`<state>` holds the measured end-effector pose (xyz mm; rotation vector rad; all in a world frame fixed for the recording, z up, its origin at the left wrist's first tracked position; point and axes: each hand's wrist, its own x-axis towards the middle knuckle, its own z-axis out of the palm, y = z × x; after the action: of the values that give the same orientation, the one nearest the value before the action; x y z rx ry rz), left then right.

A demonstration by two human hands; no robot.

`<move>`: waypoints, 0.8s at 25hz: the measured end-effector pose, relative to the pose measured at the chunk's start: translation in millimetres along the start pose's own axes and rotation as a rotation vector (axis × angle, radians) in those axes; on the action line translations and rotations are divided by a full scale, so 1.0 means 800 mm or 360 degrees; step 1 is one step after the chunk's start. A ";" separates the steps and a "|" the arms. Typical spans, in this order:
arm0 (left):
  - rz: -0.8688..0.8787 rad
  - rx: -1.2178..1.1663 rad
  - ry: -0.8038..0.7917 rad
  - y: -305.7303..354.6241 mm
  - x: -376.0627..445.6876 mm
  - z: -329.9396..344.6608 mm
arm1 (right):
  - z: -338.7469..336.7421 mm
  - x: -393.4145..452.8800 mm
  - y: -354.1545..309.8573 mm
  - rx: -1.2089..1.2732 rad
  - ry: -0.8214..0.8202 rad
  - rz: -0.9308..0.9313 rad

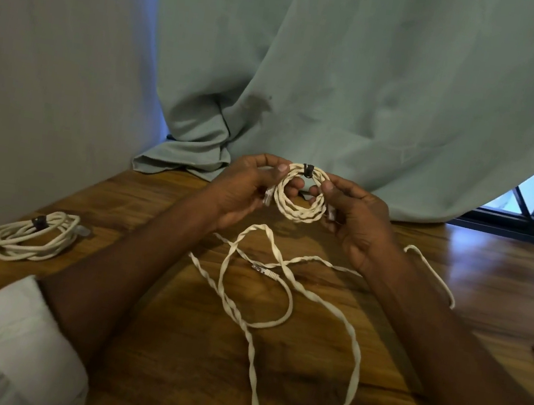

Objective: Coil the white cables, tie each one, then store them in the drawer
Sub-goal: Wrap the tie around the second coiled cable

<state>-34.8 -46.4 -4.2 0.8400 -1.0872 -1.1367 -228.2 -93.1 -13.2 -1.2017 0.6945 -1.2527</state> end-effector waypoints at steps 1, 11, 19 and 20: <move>0.0067 0.0227 0.0036 0.003 0.001 -0.004 | 0.001 -0.001 0.001 0.0079 0.0026 0.0025; 0.0445 0.0386 0.0748 0.034 -0.034 -0.014 | 0.015 -0.016 0.001 -0.0442 -0.0017 -0.0389; 0.0711 0.0729 0.1449 0.028 -0.224 -0.078 | 0.061 -0.085 -0.061 -0.0758 -0.0281 -0.0858; 0.0716 0.0855 0.1475 0.025 -0.245 -0.087 | 0.070 -0.099 -0.074 -0.0937 -0.0374 -0.0932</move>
<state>26.1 148.3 -50.6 1.2746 -0.7121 -0.0009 -215.5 5.5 42.3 -2.1130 0.5674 -1.3833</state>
